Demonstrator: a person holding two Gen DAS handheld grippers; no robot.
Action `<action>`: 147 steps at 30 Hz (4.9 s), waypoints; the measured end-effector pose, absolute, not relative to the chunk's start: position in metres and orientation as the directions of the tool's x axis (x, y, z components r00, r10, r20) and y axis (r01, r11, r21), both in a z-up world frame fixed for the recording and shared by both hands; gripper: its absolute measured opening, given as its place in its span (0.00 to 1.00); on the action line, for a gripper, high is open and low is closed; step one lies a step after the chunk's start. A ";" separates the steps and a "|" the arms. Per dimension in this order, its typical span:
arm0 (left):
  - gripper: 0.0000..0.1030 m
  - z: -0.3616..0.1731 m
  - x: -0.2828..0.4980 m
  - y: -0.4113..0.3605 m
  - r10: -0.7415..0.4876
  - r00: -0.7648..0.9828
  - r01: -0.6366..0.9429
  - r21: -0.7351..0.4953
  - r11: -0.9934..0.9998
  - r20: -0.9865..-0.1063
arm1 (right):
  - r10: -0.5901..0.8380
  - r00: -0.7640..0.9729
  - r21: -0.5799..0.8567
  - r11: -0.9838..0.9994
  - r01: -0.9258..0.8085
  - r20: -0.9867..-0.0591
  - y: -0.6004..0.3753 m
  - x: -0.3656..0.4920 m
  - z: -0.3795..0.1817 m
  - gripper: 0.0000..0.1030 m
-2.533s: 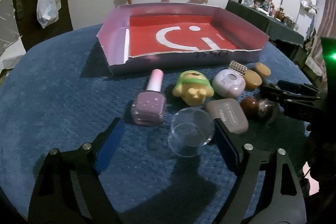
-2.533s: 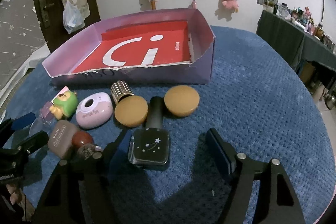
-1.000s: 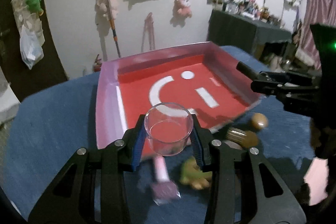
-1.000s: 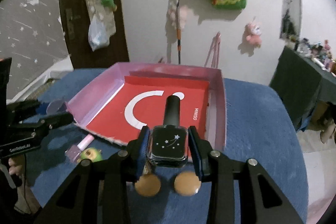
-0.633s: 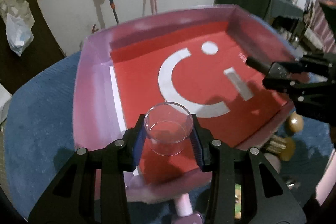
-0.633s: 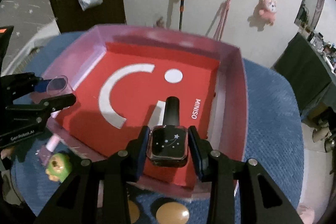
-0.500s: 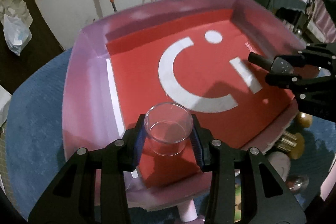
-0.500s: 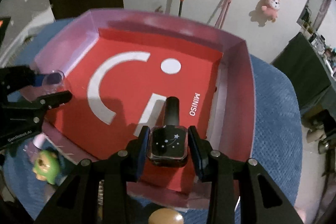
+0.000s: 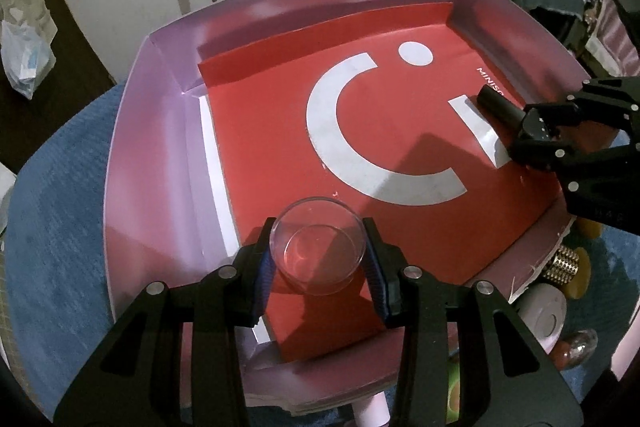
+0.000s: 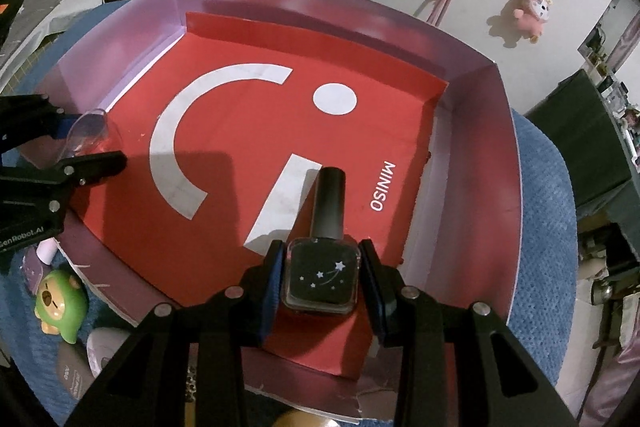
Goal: Organize rigid objects
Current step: 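Carry the cup and black bottle into the red-lined box and lower them, then open both grippers and lift them away from the box, then move both grippers toward the brown compact and the dark red round bottle, then grasp the brown eye shadow compact with the left gripper while the right gripper grasps the dark red round bottle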
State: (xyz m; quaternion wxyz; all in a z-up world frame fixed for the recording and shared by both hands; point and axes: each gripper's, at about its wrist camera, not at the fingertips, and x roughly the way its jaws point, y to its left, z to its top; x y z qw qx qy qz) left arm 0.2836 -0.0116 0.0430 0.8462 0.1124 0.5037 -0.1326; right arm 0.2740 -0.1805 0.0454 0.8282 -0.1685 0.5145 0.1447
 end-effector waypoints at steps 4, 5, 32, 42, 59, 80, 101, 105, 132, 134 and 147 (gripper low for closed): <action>0.37 0.044 0.283 -0.011 -0.113 0.455 0.334 0.052 0.941 -0.883 | 0.060 0.431 -0.138 0.899 -0.415 -0.900 -0.180 0.275 0.046 0.37; 0.37 0.045 0.282 -0.010 -0.113 0.454 0.333 0.051 0.941 -0.884 | 0.060 0.431 -0.139 0.899 -0.415 -0.900 -0.180 0.275 0.046 0.37; 0.51 0.048 0.282 -0.009 -0.161 0.439 0.316 -0.016 0.949 -0.884 | 0.056 0.440 -0.157 0.888 -0.432 -0.896 -0.173 0.268 0.046 0.48; 0.73 0.084 0.257 -0.001 -0.262 0.530 0.304 -0.108 0.947 -0.807 | 0.094 0.534 -0.169 0.891 -0.422 -0.840 -0.171 0.244 0.068 0.79; 0.93 0.153 0.138 0.008 -0.280 0.804 0.294 -0.059 0.954 -0.525 | 0.237 0.772 -0.062 0.940 -0.336 -0.590 -0.210 0.139 0.169 1.00; 0.95 0.077 0.046 -0.001 -0.222 0.824 0.223 -0.062 0.973 -0.522 | 0.190 0.838 0.020 0.978 -0.209 -0.511 -0.217 0.020 0.073 1.00; 0.95 0.025 0.055 -0.004 -0.226 0.731 0.187 -0.130 0.974 -0.644 | 0.168 0.784 0.096 0.986 -0.138 -0.598 -0.228 0.030 0.017 1.00; 0.95 0.031 0.061 -0.008 -0.263 0.708 0.224 -0.144 0.964 -0.656 | 0.270 0.744 0.151 0.962 -0.225 -0.611 -0.229 0.037 0.016 1.00; 0.94 0.031 0.115 -0.039 -0.297 0.559 0.335 -0.117 0.935 -0.774 | 0.398 0.517 0.104 0.856 -0.507 -0.758 -0.208 0.092 0.025 0.88; 0.94 0.030 0.115 -0.039 -0.281 0.564 0.336 -0.096 0.937 -0.777 | 0.398 0.511 0.094 0.849 -0.520 -0.762 -0.205 0.094 0.025 0.87; 0.87 0.033 0.113 -0.031 -0.281 0.567 0.363 -0.072 0.929 -0.774 | 0.449 0.472 0.120 0.808 -0.576 -0.759 -0.189 0.100 0.026 0.63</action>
